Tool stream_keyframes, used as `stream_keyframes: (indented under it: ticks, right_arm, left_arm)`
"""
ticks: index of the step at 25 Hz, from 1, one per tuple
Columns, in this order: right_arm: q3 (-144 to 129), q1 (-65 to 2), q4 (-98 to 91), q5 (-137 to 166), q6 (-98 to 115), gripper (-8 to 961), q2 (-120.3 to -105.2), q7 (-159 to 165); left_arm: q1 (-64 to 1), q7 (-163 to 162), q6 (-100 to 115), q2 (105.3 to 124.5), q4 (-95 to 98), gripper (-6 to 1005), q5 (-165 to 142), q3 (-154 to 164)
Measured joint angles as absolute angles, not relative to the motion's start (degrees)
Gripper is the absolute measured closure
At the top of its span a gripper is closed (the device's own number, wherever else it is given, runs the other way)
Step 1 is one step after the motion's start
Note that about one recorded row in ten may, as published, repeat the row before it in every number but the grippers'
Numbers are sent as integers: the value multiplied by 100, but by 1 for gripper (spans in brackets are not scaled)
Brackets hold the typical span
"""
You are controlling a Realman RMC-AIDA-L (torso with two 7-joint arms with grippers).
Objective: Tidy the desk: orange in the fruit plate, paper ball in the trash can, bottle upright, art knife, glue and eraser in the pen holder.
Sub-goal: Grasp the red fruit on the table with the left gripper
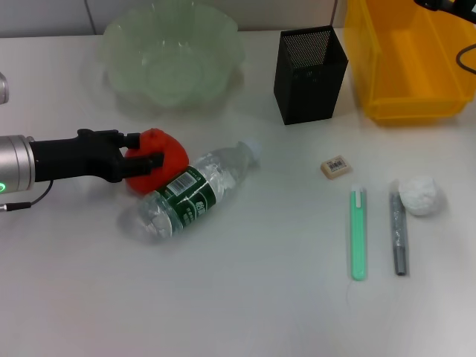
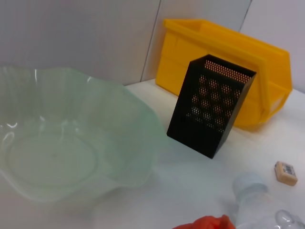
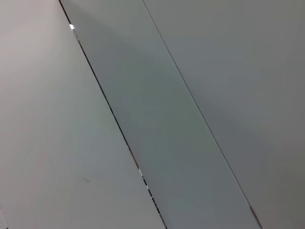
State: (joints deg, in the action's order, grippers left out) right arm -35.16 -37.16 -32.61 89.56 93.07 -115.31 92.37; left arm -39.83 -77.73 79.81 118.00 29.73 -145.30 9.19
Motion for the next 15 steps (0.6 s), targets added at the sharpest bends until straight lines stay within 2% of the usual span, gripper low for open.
stream_keyframes:
  ticks: [3, 8, 15]
  right_arm:
    - [-3516, -3709, -3260, 8956, 9307, 129, -11531, 9237]
    - [-3516, -3701, -3134, 8956, 9307, 129, -11532, 9224]
    - [-3463, -3570, -3111, 8923, 9337, 129, -11531, 9175]
  left_arm:
    - [-3992, -7773, 7967, 11801, 2987, 312, -14529, 956]
    - [-4048, -7766, 7918, 11804, 2972, 530, -14520, 1064]
    - [-4039, -7733, 7920, 11806, 3002, 696, -14396, 1064]
